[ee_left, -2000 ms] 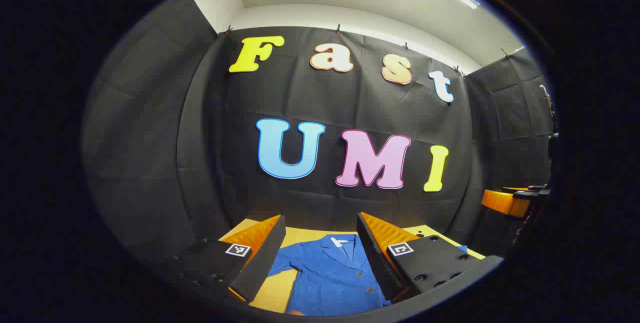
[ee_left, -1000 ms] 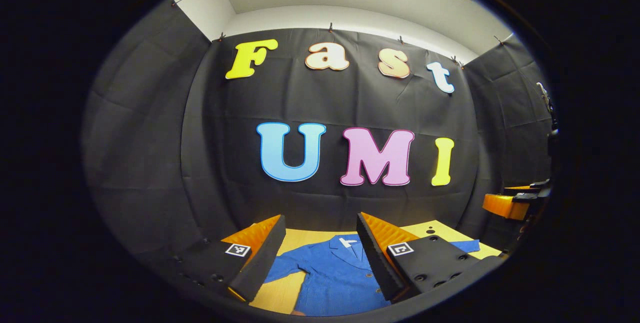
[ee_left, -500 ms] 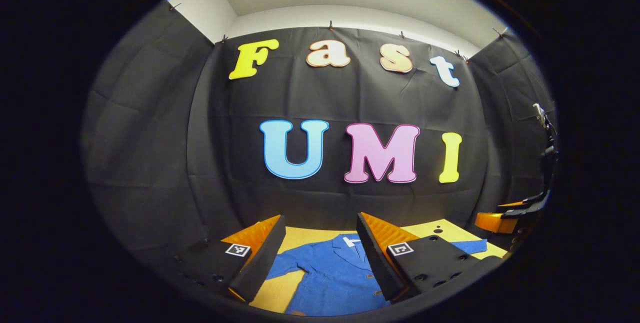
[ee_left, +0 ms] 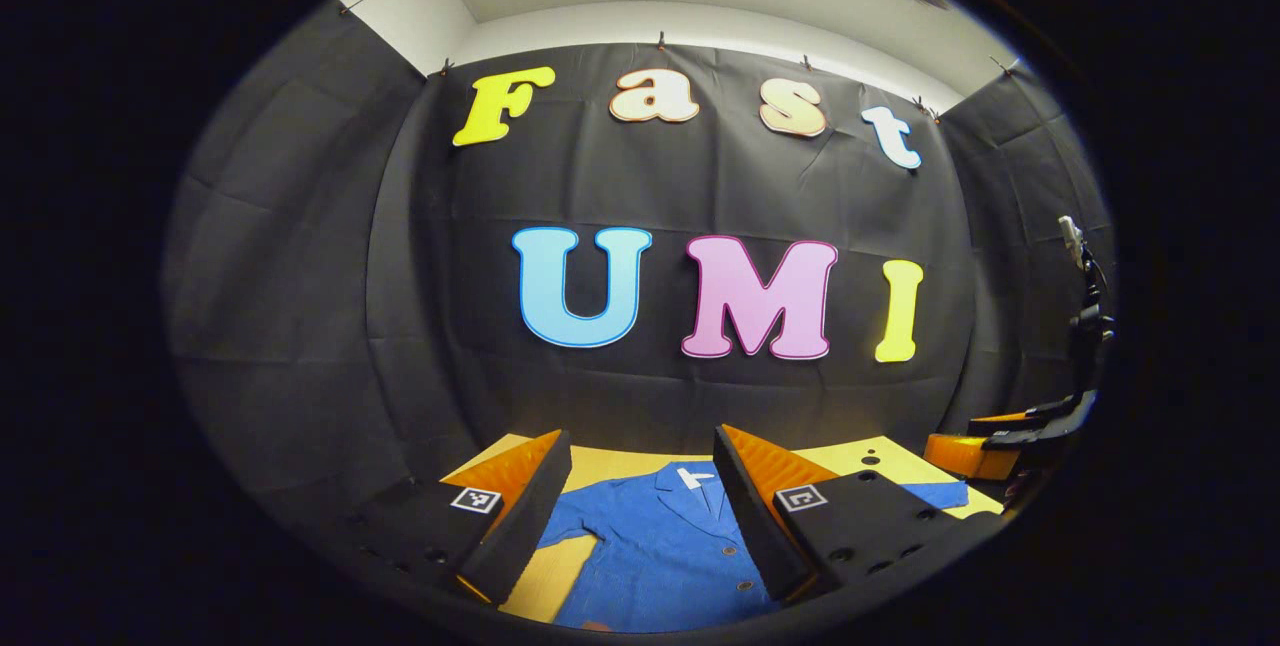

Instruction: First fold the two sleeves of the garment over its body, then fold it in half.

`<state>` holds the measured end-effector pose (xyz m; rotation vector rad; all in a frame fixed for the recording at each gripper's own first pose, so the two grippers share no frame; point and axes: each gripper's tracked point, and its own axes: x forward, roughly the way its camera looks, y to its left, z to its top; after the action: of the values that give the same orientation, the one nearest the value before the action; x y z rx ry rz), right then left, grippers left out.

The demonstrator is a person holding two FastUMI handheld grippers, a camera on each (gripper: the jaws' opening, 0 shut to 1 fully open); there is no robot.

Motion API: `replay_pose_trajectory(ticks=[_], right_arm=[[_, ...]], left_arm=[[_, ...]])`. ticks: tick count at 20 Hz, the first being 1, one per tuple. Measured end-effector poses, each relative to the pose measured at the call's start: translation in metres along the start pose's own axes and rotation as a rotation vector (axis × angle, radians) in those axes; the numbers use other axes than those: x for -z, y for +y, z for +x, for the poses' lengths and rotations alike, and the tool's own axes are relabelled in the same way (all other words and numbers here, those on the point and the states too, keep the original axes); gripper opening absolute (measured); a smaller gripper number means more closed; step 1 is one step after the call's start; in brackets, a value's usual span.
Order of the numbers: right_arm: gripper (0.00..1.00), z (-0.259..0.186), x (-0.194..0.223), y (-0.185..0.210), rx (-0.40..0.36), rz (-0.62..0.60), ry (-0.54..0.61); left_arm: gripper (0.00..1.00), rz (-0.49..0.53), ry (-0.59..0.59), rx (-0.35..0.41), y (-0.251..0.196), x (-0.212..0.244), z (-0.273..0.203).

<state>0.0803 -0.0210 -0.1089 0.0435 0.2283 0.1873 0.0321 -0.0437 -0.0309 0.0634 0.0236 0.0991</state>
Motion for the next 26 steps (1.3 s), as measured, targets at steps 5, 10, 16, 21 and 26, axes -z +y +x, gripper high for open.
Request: replay_pose_trajectory(ticks=[5, 10, 16, 21, 26], right_arm=[[0.97, 0.010, 0.004, 0.004, -0.010, 0.006, 0.008], [0.97, 0.028, 0.004, 0.000, -0.008, -0.031, 0.001], [0.97, 0.078, 0.025, -0.037, 0.055, -0.040, 0.063], [0.97, 0.132, 0.060, -0.093, 0.129, -0.058, 0.152], [0.98, 0.163, 0.112, -0.163, 0.262, 0.100, 0.338]], left_arm=[[0.82, -0.004, 0.007, -0.001, -0.002, 0.000, -0.005], [0.82, -0.004, 0.036, -0.022, 0.003, 0.012, -0.013], [0.82, -0.024, 0.072, -0.063, 0.010, 0.025, -0.019], [0.82, -0.009, 0.078, -0.079, 0.013, 0.025, -0.018], [0.82, -0.036, 0.095, -0.096, 0.003, 0.034, -0.012]])
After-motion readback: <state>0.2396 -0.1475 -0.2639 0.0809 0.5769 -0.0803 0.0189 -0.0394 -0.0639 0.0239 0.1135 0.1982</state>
